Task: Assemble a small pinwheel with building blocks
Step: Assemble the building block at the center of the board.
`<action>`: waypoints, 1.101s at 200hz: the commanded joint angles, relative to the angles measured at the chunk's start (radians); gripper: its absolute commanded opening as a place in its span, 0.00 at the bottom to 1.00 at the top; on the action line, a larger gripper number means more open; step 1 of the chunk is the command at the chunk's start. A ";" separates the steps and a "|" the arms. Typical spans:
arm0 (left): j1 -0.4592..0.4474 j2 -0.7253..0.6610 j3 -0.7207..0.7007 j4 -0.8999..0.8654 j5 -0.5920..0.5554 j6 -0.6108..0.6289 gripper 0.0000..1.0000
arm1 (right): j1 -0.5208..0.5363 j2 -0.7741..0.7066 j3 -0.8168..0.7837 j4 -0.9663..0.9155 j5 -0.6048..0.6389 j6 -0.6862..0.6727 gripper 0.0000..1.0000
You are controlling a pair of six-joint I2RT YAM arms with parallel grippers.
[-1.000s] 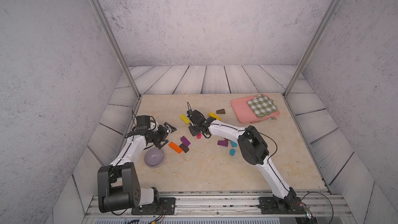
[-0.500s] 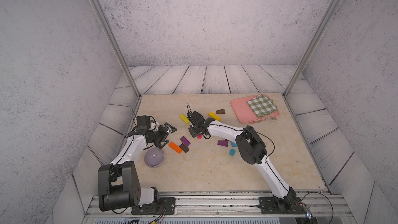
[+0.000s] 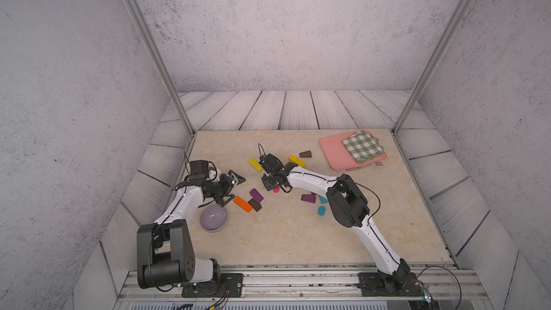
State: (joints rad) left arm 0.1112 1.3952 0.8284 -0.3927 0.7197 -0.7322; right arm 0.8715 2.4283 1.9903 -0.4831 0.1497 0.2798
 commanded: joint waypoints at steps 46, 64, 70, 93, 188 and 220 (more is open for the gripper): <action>-0.033 0.046 0.045 -0.033 -0.099 0.026 0.96 | 0.001 -0.054 0.050 -0.061 0.030 -0.003 0.59; -0.083 0.105 0.111 -0.076 -0.164 0.031 0.96 | 0.000 -0.118 0.007 -0.063 0.034 0.003 0.65; -0.095 0.124 0.125 -0.068 -0.162 0.026 0.96 | 0.001 -0.143 -0.013 -0.063 0.039 0.008 0.66; -0.115 0.162 0.143 -0.031 -0.152 0.007 0.96 | -0.004 -0.263 -0.150 -0.045 0.040 0.021 0.69; -0.106 0.167 0.124 -0.040 -0.146 0.049 0.96 | 0.000 -0.297 -0.423 0.169 -0.048 0.034 0.66; -0.095 0.176 0.118 -0.028 -0.128 0.047 0.96 | 0.000 -0.256 -0.403 0.172 -0.041 0.027 0.63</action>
State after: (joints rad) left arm 0.0048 1.5570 0.9539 -0.4152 0.5758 -0.7029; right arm 0.8684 2.1071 1.5558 -0.3183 0.0891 0.3134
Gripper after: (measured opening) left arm 0.960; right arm 0.641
